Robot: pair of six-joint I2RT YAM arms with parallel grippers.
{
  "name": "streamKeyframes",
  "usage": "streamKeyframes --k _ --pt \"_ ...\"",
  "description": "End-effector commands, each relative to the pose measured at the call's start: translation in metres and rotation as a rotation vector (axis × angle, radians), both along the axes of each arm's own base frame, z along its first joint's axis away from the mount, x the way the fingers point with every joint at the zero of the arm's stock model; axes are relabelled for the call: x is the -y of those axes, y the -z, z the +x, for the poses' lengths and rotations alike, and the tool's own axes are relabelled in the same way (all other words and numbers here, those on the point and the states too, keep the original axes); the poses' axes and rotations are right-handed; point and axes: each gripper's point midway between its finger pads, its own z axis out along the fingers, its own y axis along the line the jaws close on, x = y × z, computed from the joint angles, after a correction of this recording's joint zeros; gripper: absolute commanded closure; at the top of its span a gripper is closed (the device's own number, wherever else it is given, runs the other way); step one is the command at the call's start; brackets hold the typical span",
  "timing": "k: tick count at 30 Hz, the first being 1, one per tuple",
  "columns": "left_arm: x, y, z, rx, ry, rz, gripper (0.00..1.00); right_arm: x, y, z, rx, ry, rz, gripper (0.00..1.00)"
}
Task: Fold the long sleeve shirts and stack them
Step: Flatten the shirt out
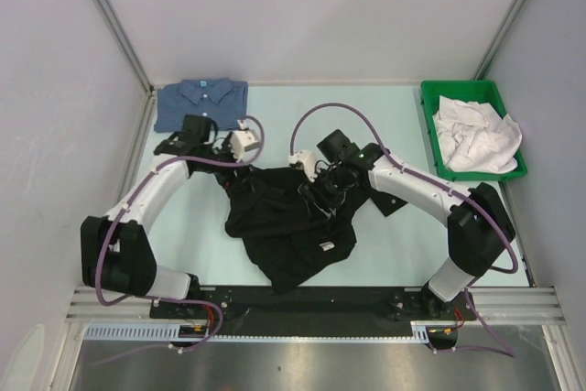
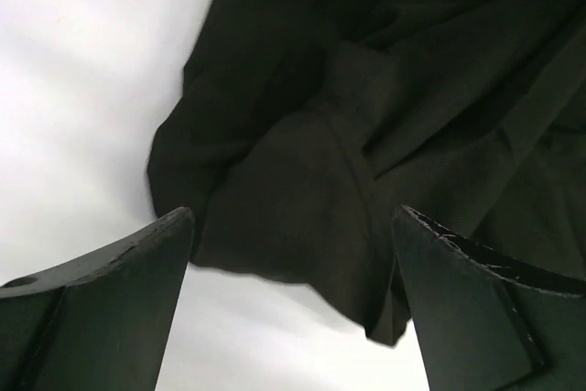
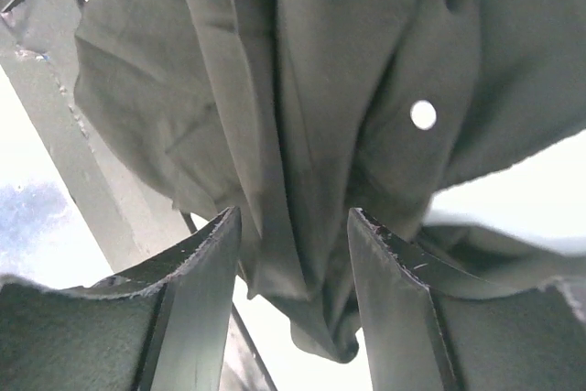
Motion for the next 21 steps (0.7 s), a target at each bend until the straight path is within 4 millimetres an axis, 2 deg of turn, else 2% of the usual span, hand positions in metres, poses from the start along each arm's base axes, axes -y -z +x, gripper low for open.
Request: streamKeyframes --k 1,4,6,8,9,10,11,12,13,15,16,18,20,21 --pt "0.014 0.026 0.010 0.053 0.012 0.163 0.05 -0.026 -0.010 0.014 0.072 0.011 0.041 0.44" --pt "0.019 0.041 0.016 0.075 -0.004 0.240 0.07 -0.035 -0.007 0.018 0.088 0.005 0.037 0.45" --pt "0.017 0.050 0.019 0.079 -0.024 0.286 0.12 -0.035 0.000 0.023 0.096 0.017 0.013 0.56" --pt "0.009 0.055 0.026 0.091 -0.070 0.336 0.21 -0.033 0.002 0.026 0.099 0.029 0.004 0.70" --pt "0.005 0.054 0.028 0.103 -0.086 0.345 0.36 -0.030 0.000 0.029 0.113 0.044 -0.001 0.89" --pt "-0.001 0.048 0.034 0.125 -0.122 0.340 0.44 -0.028 -0.002 0.032 0.117 0.058 0.002 0.96" --pt "-0.003 0.034 0.036 0.154 -0.145 0.316 0.51 -0.023 -0.005 0.038 0.123 0.082 0.005 1.00" --pt "-0.006 0.022 0.040 0.172 -0.169 0.290 0.67 -0.019 -0.012 0.043 0.139 0.099 0.016 1.00" --pt "-0.018 0.013 0.044 0.170 -0.221 0.274 0.76 -0.016 -0.016 0.047 0.151 0.116 0.025 1.00" --pt "-0.025 -0.018 0.050 0.208 -0.258 0.203 0.95 -0.007 -0.029 0.065 0.194 0.158 0.044 1.00" --pt "-0.041 -0.029 0.053 0.203 -0.325 0.177 0.98 -0.003 -0.039 0.073 0.211 0.177 0.061 1.00" --pt "-0.048 -0.063 0.055 0.240 -0.358 0.078 1.00 0.006 -0.063 0.092 0.231 0.217 0.102 1.00" --pt "-0.072 -0.081 0.052 0.225 -0.443 -0.006 1.00 0.013 -0.081 0.104 0.245 0.240 0.130 1.00" --pt "-0.070 -0.095 0.043 0.238 -0.419 -0.067 1.00 0.014 -0.100 0.108 0.254 0.239 0.168 1.00"
